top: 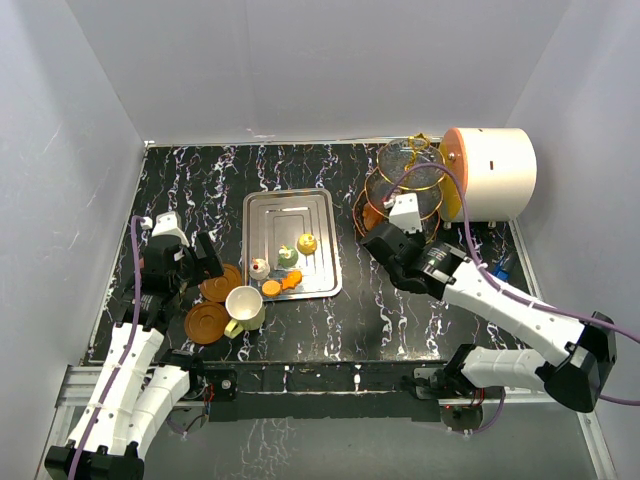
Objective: Serve the afternoon tea
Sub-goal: Adjust the desert at the desert table.
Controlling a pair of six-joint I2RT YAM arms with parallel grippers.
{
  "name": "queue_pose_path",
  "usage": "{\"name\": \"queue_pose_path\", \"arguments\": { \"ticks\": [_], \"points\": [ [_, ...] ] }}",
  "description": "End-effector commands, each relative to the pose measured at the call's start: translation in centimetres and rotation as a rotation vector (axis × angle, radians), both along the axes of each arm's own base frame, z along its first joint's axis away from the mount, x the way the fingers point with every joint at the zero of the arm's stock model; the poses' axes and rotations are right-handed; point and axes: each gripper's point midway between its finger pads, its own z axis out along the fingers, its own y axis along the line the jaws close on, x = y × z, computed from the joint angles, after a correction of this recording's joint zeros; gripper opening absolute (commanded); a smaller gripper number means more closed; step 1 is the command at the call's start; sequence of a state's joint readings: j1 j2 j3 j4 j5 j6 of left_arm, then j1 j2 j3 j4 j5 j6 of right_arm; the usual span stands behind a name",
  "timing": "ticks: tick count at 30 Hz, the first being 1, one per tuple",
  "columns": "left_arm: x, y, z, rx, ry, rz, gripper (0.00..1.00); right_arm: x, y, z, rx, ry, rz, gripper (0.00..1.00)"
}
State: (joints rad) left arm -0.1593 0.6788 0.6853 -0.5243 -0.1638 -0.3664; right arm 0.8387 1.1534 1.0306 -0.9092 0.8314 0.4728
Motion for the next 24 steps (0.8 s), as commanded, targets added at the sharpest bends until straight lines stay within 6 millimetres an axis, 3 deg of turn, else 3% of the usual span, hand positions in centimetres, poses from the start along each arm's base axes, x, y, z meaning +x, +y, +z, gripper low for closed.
{"name": "queue_pose_path", "arguments": {
  "ticks": [1, 14, 19, 24],
  "points": [
    [0.1, -0.2, 0.7, -0.001, -0.019, -0.012, 0.99, 0.1, 0.5, 1.2, 0.033, -0.05, 0.009, 0.27],
    [0.1, -0.3, 0.7, -0.005, -0.023, -0.02, 0.99, -1.7, 1.7, 3.6, 0.181, -0.027, 0.12, 0.36],
    [0.1, -0.3, 0.8, -0.005, -0.026, -0.02, 0.99, -2.0, 2.5, 5.8, 0.283, -0.061, 0.132, 0.36],
    [0.1, -0.3, 0.8, -0.004, -0.027, -0.019, 0.99, -2.5, 1.5, 8.4, 0.355, -0.116, 0.089, 0.38]
  ]
}}
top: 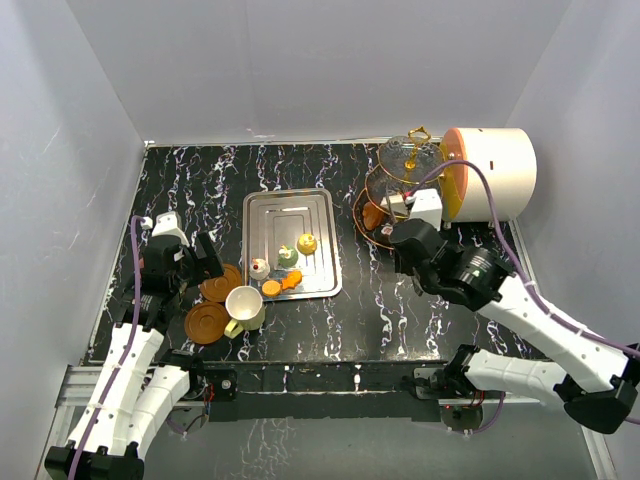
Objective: Serve the afternoon tea
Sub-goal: Adjust the desert at the desert table.
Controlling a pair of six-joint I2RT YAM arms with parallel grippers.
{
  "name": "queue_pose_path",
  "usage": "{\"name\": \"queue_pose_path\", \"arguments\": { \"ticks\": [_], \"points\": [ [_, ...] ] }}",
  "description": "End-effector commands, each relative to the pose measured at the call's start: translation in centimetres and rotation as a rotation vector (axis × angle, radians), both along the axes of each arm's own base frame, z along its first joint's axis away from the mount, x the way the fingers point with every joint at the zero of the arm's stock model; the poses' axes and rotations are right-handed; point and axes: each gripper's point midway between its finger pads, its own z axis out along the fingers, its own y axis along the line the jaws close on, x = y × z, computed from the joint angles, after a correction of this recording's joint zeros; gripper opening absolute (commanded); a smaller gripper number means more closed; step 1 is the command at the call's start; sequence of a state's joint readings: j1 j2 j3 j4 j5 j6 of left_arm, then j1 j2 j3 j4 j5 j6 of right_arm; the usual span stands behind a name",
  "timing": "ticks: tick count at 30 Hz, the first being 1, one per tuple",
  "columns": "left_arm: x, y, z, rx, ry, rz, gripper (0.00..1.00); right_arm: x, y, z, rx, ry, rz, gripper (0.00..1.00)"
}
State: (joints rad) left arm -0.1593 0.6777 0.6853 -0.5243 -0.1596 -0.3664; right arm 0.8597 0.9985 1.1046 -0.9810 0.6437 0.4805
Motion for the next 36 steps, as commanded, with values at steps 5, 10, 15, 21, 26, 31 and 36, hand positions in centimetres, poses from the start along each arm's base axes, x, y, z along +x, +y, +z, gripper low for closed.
{"name": "queue_pose_path", "arguments": {
  "ticks": [5, 10, 15, 21, 26, 31, 36],
  "points": [
    [0.1, -0.2, 0.8, -0.002, -0.024, -0.016, 0.99, -0.8, 0.4, 4.1, 0.186, -0.044, -0.032, 0.38],
    [0.1, -0.2, 0.7, -0.001, -0.024, -0.016, 0.99, -2.2, 1.2, 2.9, 0.23, 0.062, 0.008, 0.38],
    [0.1, -0.2, 0.7, -0.002, -0.022, -0.017, 0.99, -2.9, 0.7, 2.1, 0.252, 0.126, -0.005, 0.38],
    [0.1, -0.2, 0.7, -0.003, -0.023, -0.018, 0.99, -3.9, 0.1, 0.6, 0.248, 0.204, -0.004, 0.36],
    [0.1, -0.3, 0.6, -0.003, -0.022, -0.019, 0.99, -2.9, -2.4, -0.2, 0.18, 0.186, -0.116, 0.38],
    [0.1, -0.2, 0.7, -0.003, -0.023, -0.017, 0.99, 0.0, -3.3, 0.3, 0.215, 0.148, -0.134, 0.38],
    [0.1, -0.2, 0.6, -0.001, -0.022, -0.016, 0.99, 3.1, -3.6, 0.9, 0.321, 0.147, -0.081, 0.37]
  ]
}}
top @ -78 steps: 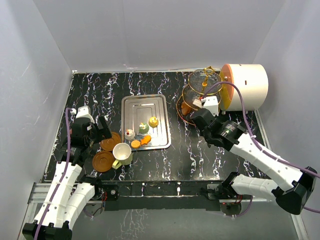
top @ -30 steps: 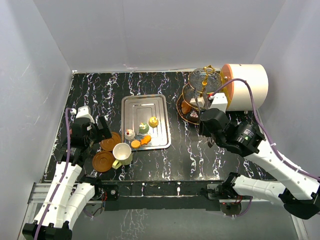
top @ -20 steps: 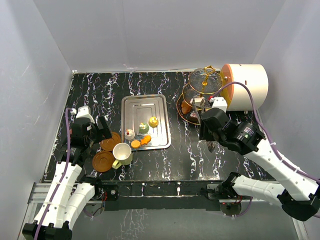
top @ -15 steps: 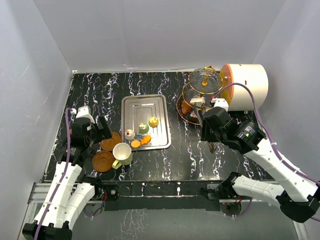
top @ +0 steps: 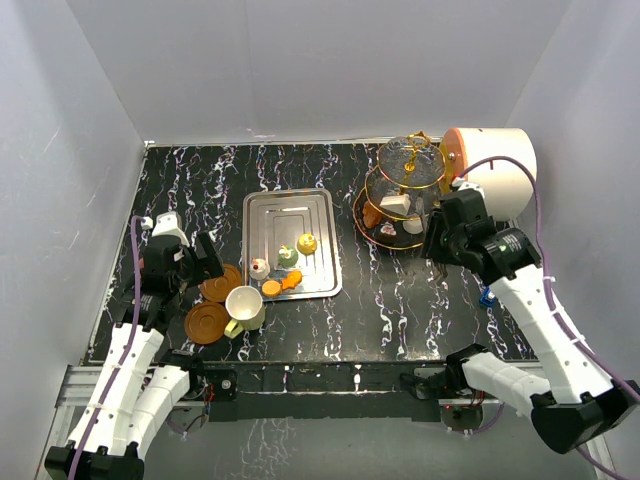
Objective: Serve the afternoon tea
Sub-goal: Adjust the desert at the desert table.
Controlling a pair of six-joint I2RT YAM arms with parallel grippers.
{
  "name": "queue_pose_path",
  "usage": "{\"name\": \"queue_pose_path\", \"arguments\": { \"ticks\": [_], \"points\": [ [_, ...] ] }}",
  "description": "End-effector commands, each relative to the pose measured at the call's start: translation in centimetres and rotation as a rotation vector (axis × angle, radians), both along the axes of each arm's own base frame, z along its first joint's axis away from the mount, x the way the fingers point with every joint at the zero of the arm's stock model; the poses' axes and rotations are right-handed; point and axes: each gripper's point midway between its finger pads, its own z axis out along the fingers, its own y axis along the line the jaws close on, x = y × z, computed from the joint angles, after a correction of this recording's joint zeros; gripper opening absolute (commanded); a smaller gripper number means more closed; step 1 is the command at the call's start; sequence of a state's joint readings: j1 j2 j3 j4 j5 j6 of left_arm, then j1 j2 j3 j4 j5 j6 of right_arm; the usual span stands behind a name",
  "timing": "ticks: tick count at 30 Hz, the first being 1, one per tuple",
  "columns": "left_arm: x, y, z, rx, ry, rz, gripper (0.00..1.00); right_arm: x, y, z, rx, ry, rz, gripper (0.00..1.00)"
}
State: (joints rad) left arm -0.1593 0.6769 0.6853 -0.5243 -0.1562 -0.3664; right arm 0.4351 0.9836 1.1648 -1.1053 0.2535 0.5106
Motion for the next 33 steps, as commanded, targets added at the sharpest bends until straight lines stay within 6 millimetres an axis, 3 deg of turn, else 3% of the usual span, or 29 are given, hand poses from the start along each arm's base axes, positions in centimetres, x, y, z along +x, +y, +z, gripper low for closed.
{"name": "queue_pose_path", "arguments": {
  "ticks": [1, 6, 13, 25, 33],
  "points": [
    [0.1, -0.1, 0.7, 0.001, -0.022, -0.013, 0.99, 3.7, 0.9, 1.5, 0.115, -0.082, 0.093, 0.36],
    [0.1, -0.1, 0.6, 0.002, -0.018, -0.01, 0.99, 5.8, 0.1, 1.9, 0.222, -0.124, 0.104, 0.36],
    [0.1, -0.1, 0.5, 0.002, -0.017, -0.008, 0.99, 7.0, 0.2, 0.9, 0.293, -0.102, 0.151, 0.37],
    [0.1, 0.0, 0.5, 0.003, -0.015, -0.006, 0.99, 8.4, -0.4, -0.4, 0.268, -0.063, 0.174, 0.42],
    [0.2, -0.1, 0.5, 0.003, -0.015, -0.007, 0.99, 8.0, 0.8, -0.9, 0.326, -0.015, 0.226, 0.41]
  ]
}}
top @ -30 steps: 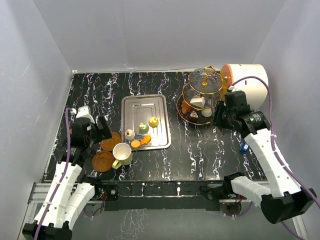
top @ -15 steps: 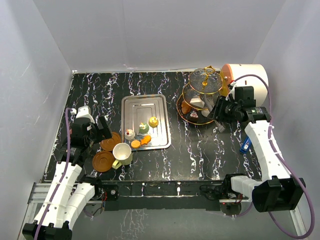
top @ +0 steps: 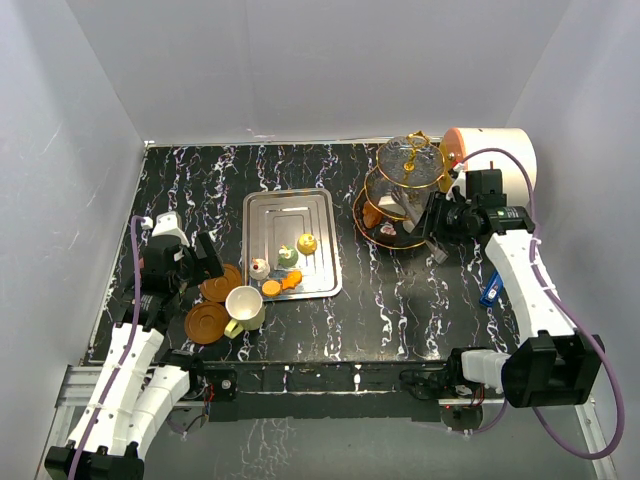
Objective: Serve the afternoon tea
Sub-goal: Adjust the desert at the desert table.
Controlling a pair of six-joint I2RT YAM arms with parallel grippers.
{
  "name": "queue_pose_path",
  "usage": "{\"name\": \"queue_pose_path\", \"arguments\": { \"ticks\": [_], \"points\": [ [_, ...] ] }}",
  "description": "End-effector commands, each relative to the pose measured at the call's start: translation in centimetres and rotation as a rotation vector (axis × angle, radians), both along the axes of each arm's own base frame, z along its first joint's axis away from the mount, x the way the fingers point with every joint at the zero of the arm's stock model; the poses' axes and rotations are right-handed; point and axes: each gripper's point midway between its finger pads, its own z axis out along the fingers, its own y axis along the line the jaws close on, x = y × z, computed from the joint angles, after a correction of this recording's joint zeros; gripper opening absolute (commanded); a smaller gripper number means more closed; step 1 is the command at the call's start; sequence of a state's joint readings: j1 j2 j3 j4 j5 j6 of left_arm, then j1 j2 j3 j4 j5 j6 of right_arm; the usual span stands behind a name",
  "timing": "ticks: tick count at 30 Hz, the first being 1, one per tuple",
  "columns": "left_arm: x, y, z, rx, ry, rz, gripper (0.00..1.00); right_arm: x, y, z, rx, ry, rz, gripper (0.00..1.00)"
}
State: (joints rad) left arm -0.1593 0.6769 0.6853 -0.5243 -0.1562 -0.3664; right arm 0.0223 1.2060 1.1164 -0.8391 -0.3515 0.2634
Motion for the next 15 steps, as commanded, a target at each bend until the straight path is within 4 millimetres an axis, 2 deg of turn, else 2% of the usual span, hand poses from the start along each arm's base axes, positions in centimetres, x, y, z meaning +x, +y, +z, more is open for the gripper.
{"name": "queue_pose_path", "arguments": {
  "ticks": [1, 4, 10, 15],
  "points": [
    [0.1, -0.1, 0.5, 0.002, -0.014, -0.008, 0.99, 1.0, 0.8, 2.1, 0.041, -0.073, 0.048, 0.4],
    [0.1, -0.1, 0.5, 0.002, -0.014, -0.009, 0.99, 0.4, 0.8, 1.9, 0.041, -0.054, 0.046, 0.36],
    [0.1, -0.2, 0.4, 0.001, -0.013, -0.013, 0.99, 0.0, 0.8, 3.6, 0.049, -0.101, 0.04, 0.26],
    [0.2, -0.2, 0.5, 0.0, -0.014, -0.014, 0.99, 0.4, -1.4, 4.9, -0.055, -0.193, -0.049, 0.23]
  ]
}}
